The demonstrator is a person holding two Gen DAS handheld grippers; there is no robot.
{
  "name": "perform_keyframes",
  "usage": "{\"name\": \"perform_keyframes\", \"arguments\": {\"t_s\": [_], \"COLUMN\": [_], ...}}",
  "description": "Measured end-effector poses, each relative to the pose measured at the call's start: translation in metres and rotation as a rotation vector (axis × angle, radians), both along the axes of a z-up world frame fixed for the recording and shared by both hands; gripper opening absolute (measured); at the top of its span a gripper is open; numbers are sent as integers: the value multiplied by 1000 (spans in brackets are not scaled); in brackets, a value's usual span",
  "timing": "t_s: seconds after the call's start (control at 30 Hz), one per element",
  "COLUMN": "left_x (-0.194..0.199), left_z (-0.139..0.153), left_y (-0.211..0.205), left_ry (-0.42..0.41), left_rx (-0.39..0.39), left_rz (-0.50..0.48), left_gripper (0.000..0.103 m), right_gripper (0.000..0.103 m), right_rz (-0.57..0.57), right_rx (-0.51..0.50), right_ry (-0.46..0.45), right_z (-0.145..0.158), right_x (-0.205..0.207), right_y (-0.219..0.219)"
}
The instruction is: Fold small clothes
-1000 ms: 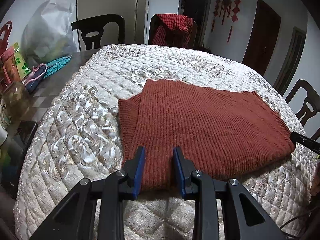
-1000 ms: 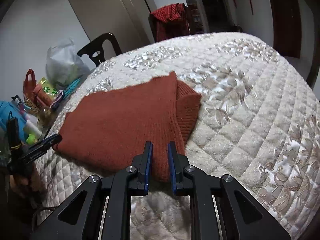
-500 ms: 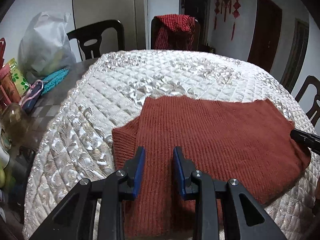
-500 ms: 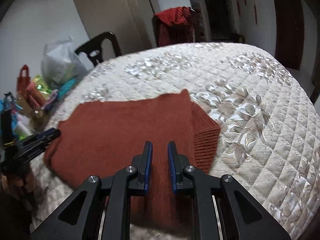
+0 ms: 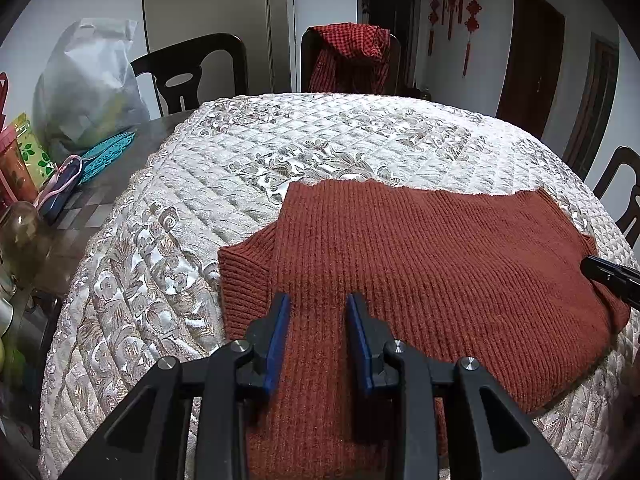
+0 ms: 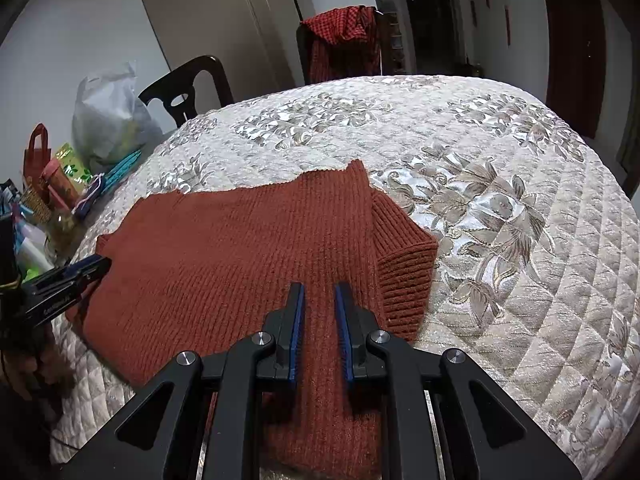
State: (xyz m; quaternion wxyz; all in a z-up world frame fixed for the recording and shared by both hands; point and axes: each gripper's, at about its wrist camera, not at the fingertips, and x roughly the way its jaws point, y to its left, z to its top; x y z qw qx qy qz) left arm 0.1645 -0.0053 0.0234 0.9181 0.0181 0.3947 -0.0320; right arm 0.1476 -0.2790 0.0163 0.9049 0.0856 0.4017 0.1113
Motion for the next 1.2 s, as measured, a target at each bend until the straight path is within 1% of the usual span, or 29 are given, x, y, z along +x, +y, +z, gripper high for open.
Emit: {"name": "perform_keyframes", "arguments": {"t_s": [0.23,0.4,0.53,0.63,0.7,0.77,0.87,1.07,1.13,1.2], "left_x": [-4,-19,-32,-39,-40,-41,-42,-52,-54,-56], "left_z": [2,8,10,6,1,2,2,3,2,1], "left_y": [-2,1,5,10,11,12,11,27,34,42], "left_ry": [-3,-3,-6,-6,-5,-6,-6,1,8,18], "left_rx": [21,13,0,0,7,6,12,-45,-65,-98], "left_rz": [7,14,24,36,43,44,45,63,69,78], "left_gripper": [33,33,33,33,33,33,33,33,38,38], "right_gripper": [16,17,17,17,17,17,17,17,17,17], "right_rz": [-3,7,39,29,11,10,8,4,3,0], "right_rx": [-6,-1,-23,-42,-35,0,-20,18,32,46], "right_ry": [3,-18,-26,-15,17,12,12,12,10,8], "right_z": [3,12,17,13,2,0,2,5,6,7], "right_x": [-1,-18,-35,-41,-40,-41,-43,-51,-54,-57], "right_y": [1,7,14,13,7,2,6,-3,-7,-9]}}
